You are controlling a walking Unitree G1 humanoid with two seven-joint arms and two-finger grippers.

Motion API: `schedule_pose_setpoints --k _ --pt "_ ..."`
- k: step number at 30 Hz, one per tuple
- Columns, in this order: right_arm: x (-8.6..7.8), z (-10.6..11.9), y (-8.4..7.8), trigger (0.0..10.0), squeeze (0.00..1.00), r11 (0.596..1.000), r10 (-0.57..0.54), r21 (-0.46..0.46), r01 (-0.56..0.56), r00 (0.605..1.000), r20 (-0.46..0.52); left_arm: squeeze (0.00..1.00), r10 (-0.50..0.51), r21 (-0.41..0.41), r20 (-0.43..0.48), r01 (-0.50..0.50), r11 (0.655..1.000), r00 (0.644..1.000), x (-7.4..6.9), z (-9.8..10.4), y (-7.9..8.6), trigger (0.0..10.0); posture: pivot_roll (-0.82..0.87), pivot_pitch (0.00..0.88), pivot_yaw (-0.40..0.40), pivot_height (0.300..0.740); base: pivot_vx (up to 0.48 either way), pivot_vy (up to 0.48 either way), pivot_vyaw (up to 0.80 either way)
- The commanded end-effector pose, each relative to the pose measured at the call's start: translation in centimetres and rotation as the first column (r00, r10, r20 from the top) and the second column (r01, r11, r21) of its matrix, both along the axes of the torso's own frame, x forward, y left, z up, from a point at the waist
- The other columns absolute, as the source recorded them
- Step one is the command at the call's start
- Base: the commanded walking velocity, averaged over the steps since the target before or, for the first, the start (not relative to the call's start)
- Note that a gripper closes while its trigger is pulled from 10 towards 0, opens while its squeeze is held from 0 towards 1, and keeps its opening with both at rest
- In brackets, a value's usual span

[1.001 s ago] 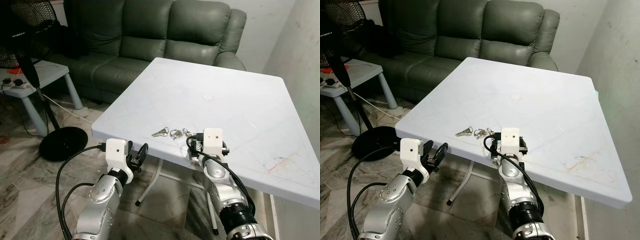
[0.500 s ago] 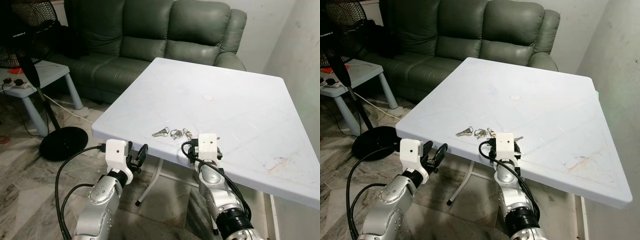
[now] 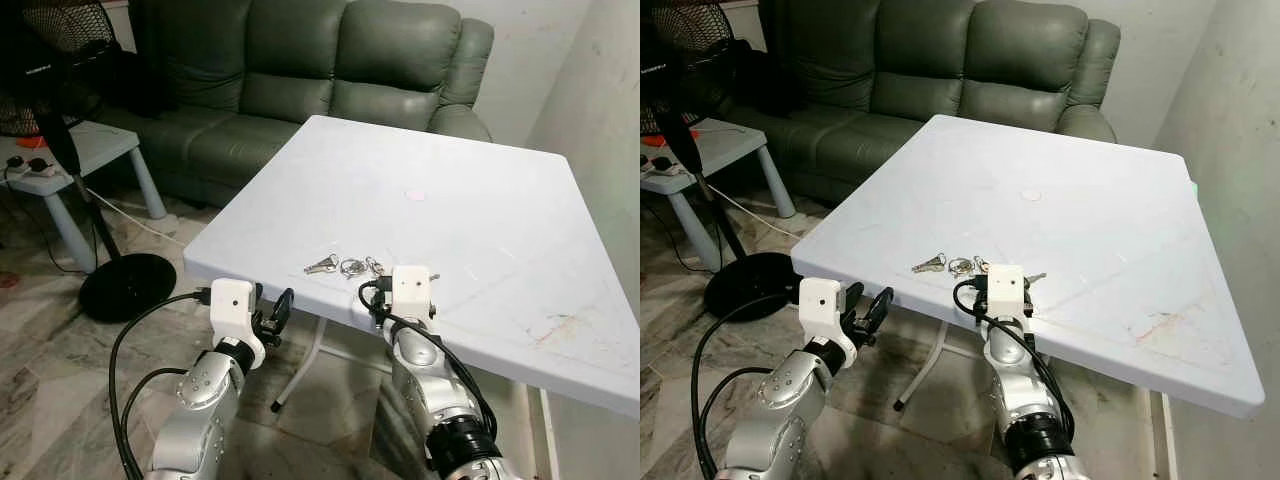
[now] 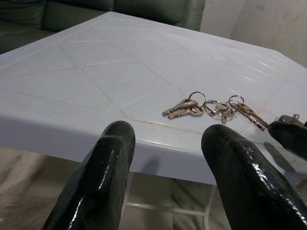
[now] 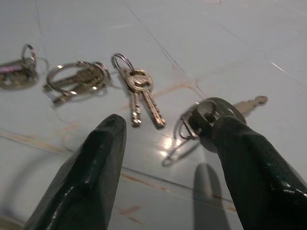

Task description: Hang keys on a hook

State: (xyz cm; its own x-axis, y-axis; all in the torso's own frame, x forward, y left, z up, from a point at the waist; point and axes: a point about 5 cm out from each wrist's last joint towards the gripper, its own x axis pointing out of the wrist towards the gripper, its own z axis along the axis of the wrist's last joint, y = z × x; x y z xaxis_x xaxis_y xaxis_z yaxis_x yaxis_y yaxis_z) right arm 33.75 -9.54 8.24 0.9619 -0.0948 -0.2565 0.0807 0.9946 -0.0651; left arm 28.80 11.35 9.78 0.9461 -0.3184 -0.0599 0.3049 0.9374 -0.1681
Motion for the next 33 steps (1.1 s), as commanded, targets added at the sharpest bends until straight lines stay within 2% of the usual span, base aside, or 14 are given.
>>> schedule_pose_setpoints --k 1,9,10,12,13,14,23,33 --pt "0.5 0.8 0.1 10.0 0.0 1.0 -0.017 0.024 0.017 1.0 0.015 0.0 -0.001 0.008 0.012 0.001 1.0 1.0 0.1 0.4 -0.1 10.0 0.22 0.0 -0.036 0.74 0.0 0.0 0.0" --pt "0.8 1.5 0.4 10.0 0.02 0.998 -0.036 0.053 0.034 0.999 0.039 0.0 0.004 0.01 0.013 -0.004 1.0 1.0 0.2 0.5 -0.1 10.0 0.23 0.0 -0.038 0.74 0.0 0.0 0.0" --pt "0.9 1.5 0.4 10.0 0.2 0.998 -0.043 0.048 0.041 0.999 0.034 0.0 0.005 0.01 0.013 -0.005 1.0 1.0 0.2 0.5 -0.1 10.0 0.23 0.0 -0.038 0.74 0.0 0.0 0.0" --pt "1.0 1.4 0.3 10.0 0.2 0.998 -0.048 0.035 0.048 0.999 0.016 0.0 0.005 0.009 0.013 -0.005 1.0 1.0 0.2 0.5 -0.1 10.0 0.23 0.0 -0.038 0.74 0.0 0.0 0.0" --pt "1.1 1.3 0.3 10.0 0.02 0.999 -0.05 0.006 0.05 0.999 -0.001 0.0 0.006 0.008 0.012 -0.006 1.0 1.0 0.2 0.5 0.0 10.0 0.23 0.0 -0.038 0.74 0.0 0.0 0.0" --pt "1.1 1.2 0.4 10.0 0.0 0.999 -0.05 0.002 0.05 0.999 -0.006 0.0 0.007 0.008 0.013 -0.007 1.0 1.0 0.2 0.5 0.0 10.0 0.23 0.0 -0.038 0.74 0.0 0.0 0.0" --pt "1.6 1.6 0.6 10.0 0.0 0.998 -0.061 0.003 0.061 0.998 -0.007 0.0 0.009 0.002 0.018 -0.01 1.0 1.0 0.1 0.6 -0.1 10.0 0.23 0.0 -0.042 0.74 0.0 0.0 0.0" --pt "2.2 2.0 -0.1 10.0 0.0 0.995 -0.101 0.001 0.101 0.995 -0.01 0.0 0.007 -0.002 0.012 -0.007 1.0 1.0 -0.4 0.6 -0.3 10.0 0.25 0.0 -0.043 0.74 0.0 0.0 0.0"
